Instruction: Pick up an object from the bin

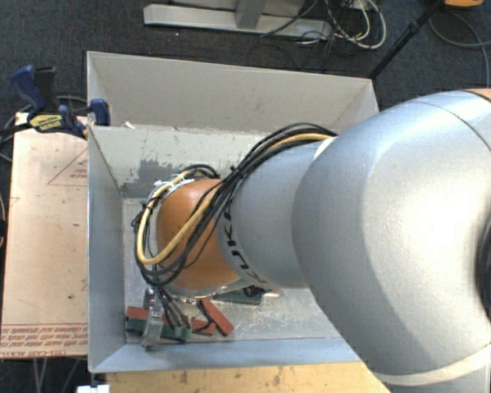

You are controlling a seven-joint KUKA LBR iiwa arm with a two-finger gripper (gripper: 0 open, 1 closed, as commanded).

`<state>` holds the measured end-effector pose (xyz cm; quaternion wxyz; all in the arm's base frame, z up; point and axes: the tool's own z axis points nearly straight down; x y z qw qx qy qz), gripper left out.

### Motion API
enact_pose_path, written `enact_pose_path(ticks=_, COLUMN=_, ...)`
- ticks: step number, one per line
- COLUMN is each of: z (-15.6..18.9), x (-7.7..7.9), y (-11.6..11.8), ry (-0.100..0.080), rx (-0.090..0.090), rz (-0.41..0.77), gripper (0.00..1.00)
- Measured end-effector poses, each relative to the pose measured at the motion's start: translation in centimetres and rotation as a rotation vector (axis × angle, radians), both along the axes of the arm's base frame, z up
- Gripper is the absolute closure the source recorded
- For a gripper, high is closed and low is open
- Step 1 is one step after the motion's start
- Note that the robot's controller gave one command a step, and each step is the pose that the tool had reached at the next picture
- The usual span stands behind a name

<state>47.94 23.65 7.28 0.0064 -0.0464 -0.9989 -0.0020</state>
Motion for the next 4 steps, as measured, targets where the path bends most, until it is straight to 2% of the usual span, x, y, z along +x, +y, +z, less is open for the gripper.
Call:
enact_pose_path(ticks=2, z=0.3, x=-0.1, y=0.0, ry=0.001, rx=-0.001, rz=0.0, gripper=1.0)
enact_pose_path(ticks=3, z=2.3, x=-0.2, y=-0.3, ry=-0.001, rx=-0.006, rz=0.0, gripper=1.0)
enact_pose_path(ticks=4, z=5.8, x=-0.1, y=0.0, ry=-0.013, rx=-0.003, rz=0.001, gripper=1.0)
